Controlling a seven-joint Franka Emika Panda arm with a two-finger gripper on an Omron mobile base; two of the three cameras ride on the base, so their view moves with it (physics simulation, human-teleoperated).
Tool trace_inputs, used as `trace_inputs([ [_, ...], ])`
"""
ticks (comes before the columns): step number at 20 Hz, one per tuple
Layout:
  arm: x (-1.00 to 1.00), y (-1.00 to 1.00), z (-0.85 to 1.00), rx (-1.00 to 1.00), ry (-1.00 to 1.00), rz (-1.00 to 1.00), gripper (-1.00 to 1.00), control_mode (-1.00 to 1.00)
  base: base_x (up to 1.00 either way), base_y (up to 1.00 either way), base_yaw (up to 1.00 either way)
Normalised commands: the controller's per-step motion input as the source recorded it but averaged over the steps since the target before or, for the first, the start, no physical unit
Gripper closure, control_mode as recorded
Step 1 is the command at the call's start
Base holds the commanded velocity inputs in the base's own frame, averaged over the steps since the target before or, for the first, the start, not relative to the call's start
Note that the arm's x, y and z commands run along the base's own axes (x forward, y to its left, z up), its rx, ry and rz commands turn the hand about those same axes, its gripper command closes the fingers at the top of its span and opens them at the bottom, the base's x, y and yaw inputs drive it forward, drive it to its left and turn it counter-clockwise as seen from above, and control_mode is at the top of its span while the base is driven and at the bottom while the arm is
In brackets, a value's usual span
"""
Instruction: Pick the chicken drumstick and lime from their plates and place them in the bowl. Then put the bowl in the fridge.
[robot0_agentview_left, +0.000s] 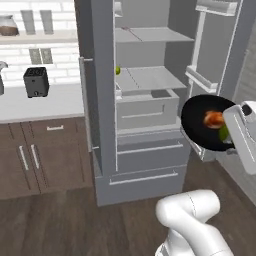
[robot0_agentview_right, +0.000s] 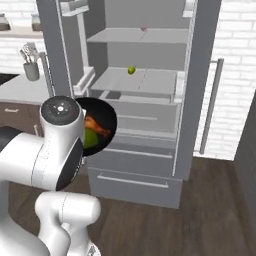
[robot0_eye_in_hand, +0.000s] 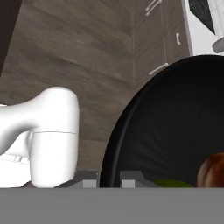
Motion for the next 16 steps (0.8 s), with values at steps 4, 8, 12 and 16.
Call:
trace_inputs([
  [4, 0.00, 0.00, 0.00, 0.00, 0.00, 0.00, 1.00, 1.00, 0.82, 0.02, 0.19],
  [8, 0.00, 0.00, 0.00, 0.00, 0.00, 0.00, 1.00, 1.00, 0.79, -0.17, 0.23],
  [12, 0.00, 0.00, 0.00, 0.00, 0.00, 0.00, 1.00, 1.00, 0.71, -0.30, 0.21],
  [16, 0.00, 0.00, 0.00, 0.00, 0.00, 0.00, 1.00, 1.00, 0.54, -0.32, 0.12],
])
